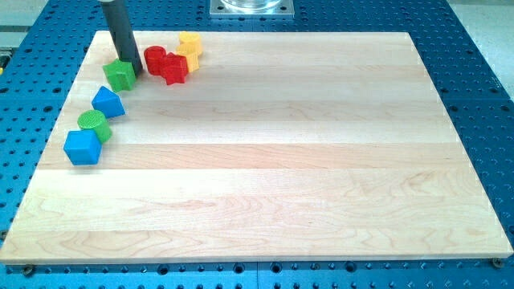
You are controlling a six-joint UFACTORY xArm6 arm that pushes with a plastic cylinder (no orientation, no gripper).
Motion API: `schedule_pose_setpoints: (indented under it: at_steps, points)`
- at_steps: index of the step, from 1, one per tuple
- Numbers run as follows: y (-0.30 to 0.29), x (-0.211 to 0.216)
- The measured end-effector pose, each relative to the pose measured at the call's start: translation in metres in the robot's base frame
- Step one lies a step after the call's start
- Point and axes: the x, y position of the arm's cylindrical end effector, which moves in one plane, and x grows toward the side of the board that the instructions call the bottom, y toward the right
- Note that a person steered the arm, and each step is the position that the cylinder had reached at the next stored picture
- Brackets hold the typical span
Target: Slide the green star into the cube
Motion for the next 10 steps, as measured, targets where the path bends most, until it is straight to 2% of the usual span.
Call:
schedule_pose_setpoints:
  at_steps: [1, 3, 4, 5, 6, 10]
  points:
    - [0.003, 0.006]
    - [0.002, 0.07]
    - [0.024, 0.041]
    - [-0.009, 0.014]
    - [-0.039, 0.038]
    - [-0.039, 0.15]
